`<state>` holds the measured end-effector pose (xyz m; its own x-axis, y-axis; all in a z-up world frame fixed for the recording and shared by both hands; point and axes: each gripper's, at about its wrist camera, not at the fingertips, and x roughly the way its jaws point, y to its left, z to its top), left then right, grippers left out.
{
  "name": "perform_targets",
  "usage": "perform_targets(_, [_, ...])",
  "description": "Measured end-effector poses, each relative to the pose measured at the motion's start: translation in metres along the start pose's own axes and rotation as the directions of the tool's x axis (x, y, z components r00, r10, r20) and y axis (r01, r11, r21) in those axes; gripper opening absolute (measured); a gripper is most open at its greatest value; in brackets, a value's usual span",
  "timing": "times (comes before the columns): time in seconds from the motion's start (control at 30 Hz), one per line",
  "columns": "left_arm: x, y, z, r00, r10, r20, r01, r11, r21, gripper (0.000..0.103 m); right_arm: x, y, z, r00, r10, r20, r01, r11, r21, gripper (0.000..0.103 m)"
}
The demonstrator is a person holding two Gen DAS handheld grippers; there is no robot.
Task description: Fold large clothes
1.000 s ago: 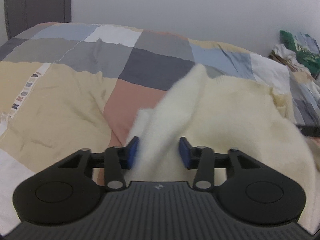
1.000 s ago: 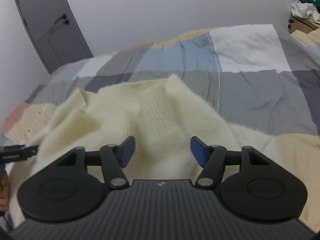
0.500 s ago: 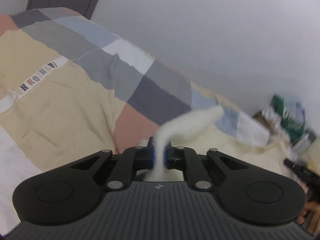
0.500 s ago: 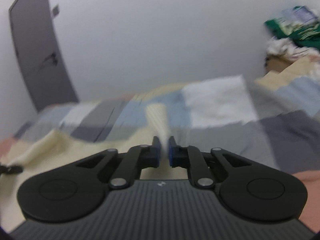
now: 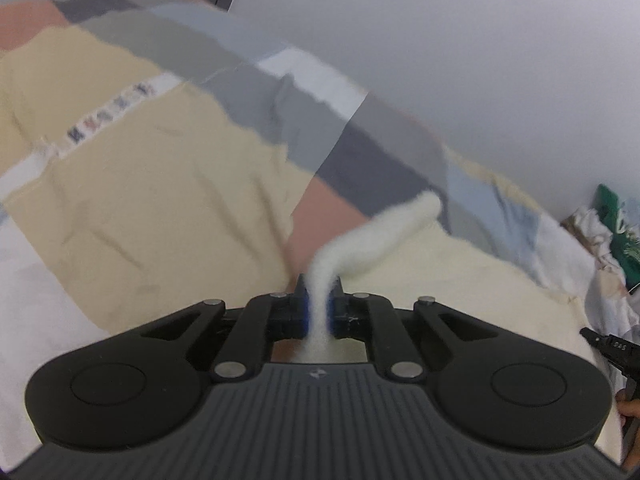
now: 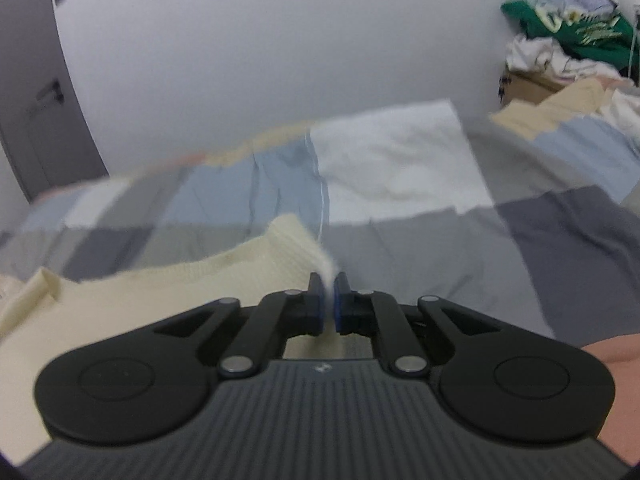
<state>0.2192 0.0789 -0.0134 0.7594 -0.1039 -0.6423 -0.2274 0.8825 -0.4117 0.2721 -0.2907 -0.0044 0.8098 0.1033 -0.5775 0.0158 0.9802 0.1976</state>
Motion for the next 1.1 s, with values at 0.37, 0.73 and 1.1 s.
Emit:
perform_targets(0.37, [-0.002, -0.005, 0.002, 0.999, -0.007, -0.041, 0.009, 0.998, 0.062, 0.015, 0.009, -0.001, -0.016, 0.995, 0.012, -0.096, -0.009, 1.000, 0.028, 0.016])
perform_targets(0.73, [-0.075, -0.046, -0.014, 0.998, 0.010, 0.056, -0.021, 0.979, 0.201, 0.050, -0.071, 0.006, -0.023, 0.992, 0.113, -0.048, -0.109, 0.991, 0.076, 0.051])
perform_targets(1.1, [-0.136, -0.076, -0.055, 0.995, -0.049, 0.084, 0.024, 0.963, 0.269, 0.052, -0.143, 0.041, -0.050, 0.976, 0.217, -0.022, -0.217, 0.976, 0.003, 0.051])
